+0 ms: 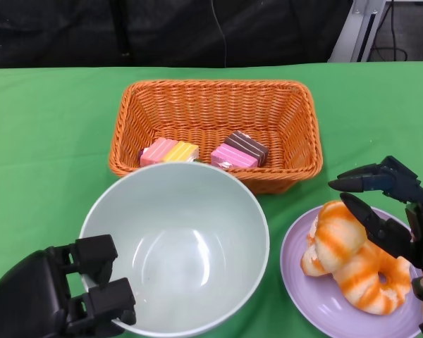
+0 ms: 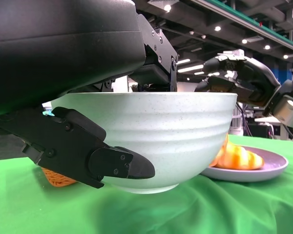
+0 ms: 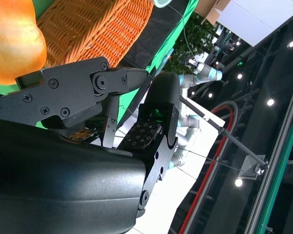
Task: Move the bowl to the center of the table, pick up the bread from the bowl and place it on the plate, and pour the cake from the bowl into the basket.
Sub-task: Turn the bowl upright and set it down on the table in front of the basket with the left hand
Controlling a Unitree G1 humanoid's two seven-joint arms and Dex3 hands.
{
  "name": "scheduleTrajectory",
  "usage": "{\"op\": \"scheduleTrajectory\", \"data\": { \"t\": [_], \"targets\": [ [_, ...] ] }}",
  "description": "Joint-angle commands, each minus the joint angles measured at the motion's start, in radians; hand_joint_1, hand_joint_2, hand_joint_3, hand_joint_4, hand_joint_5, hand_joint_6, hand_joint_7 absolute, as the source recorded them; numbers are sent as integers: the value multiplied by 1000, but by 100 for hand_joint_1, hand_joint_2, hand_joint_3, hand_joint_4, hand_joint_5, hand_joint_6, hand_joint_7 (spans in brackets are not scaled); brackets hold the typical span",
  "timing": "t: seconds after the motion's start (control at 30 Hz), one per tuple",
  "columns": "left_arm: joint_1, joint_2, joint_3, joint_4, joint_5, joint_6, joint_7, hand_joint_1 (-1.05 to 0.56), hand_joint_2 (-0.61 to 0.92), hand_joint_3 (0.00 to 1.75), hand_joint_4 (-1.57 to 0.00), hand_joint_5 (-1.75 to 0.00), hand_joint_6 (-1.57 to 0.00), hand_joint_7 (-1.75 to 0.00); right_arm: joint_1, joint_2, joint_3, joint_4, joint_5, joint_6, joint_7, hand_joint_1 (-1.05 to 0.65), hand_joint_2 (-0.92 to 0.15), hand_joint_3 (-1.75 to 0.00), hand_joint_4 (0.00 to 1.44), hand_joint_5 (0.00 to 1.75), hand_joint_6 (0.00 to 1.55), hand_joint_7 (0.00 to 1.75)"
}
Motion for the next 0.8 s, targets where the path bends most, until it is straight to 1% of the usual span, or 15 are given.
{"op": "scheduleTrajectory", "data": {
  "t": [0.03, 0.1, 0.2, 0.23, 0.3, 0.33, 0.47, 0.53, 0.6, 0.7, 0.77, 0.8],
  "targets": [
    [-17, 22, -11, 3, -9, 16, -16, -28, 92, 30, -63, -175, -52, -162, 9, -11, -1, -18, 22, 3, 4, -31, -92, -24, 78, 103, 81, 66],
    [-24, 17, -18, 8, -12, 22, -29, -29, 92, 28, -63, -175, -57, -156, 14, -11, 0, -31, 25, 12, 9, -31, -92, -24, 78, 103, 82, 66],
    [-41, 5, -34, 32, -17, 16, -41, -28, 92, 28, -65, -175, -60, -155, 13, -9, -3, -27, 24, 4, 8, -30, -92, -24, 78, 103, 82, 66],
    [-46, -1, -40, 44, -17, 20, -43, -27, 92, 29, -65, -175, -59, -158, 11, -7, -3, -21, 27, 0, 8, -30, -92, -24, 78, 103, 82, 66],
    [-54, -9, -49, 61, -24, 27, -56, -27, 92, 33, -66, -175, -52, -170, 7, -4, -7, -13, 24, -7, 1, -30, -92, -23, 78, 103, 83, 66],
    [-56, -11, -51, 65, -26, 29, -60, -27, 92, 33, -66, -175, -51, -172, 7, -3, -8, -12, 23, -9, -1, -30, -92, -23, 78, 103, 83, 66],
    [-51, -24, -50, 86, -53, 53, -133, -29, 92, 36, -66, -175, -51, -171, 8, -5, -3, -14, 34, -11, 7, -30, -92, -23, 78, 103, 82, 66],
    [-47, -26, -50, 86, -63, 66, -157, -29, 92, 35, -65, -175, -53, -167, 11, -5, -3, -21, 35, -6, 9, -31, -92, -24, 79, 103, 82, 66],
    [-44, -33, -52, 89, -69, 80, -175, -29, 92, 30, -66, -175, -56, -155, 12, -4, -4, -23, 36, -7, 8, -30, -92, -24, 79, 103, 82, 66],
    [-42, -37, -57, 91, -79, 91, -197, -31, 92, 27, -67, -175, -59, -143, 17, -2, -3, -30, 39, -5, 9, -30, -92, -24, 79, 103, 82, 66],
    [-42, -40, -58, 95, -90, 94, -217, -32, 92, 27, -66, -175, -61, -139, 18, -2, -3, -30, 41, -6, 10, -30, -92, -24, 79, 103, 82, 67],
    [-42, -43, -58, 99, -97, 94, -228, -33, 92, 25, -66, -175, -62, -133, 17, -2, -2, -30, 41, -8, 12, -30, -92, -24, 79, 103, 82, 66]
  ]
}}
